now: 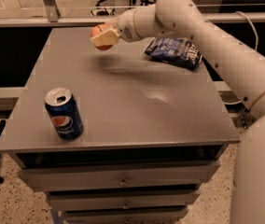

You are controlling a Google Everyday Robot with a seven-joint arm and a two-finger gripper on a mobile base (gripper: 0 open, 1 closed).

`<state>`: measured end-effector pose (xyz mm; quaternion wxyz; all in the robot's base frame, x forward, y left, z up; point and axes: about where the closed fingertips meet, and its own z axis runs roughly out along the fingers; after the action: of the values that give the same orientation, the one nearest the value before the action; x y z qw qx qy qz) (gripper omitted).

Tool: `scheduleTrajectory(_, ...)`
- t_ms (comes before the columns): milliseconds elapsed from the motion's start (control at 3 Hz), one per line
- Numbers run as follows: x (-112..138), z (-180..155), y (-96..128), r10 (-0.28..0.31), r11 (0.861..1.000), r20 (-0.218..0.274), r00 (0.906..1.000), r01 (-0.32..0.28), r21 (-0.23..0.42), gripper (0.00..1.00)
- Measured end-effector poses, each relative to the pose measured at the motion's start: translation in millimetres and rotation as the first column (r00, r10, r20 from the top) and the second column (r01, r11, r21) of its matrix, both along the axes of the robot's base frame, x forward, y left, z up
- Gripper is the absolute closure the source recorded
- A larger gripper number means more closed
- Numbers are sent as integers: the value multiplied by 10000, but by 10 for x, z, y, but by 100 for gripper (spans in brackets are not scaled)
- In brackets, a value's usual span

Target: Move apple near blue chip bag

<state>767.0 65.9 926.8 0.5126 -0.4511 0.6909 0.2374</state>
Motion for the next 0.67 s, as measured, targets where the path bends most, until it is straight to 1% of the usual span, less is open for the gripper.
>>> scheduleTrajectory(333, -293, -216, -869, -860, 9948, -518, 9949, 830, -589, 100)
scheduleTrajectory(667, -463, -428, -1655, -2022, 9764, -750, 9765, 1950, -932, 100)
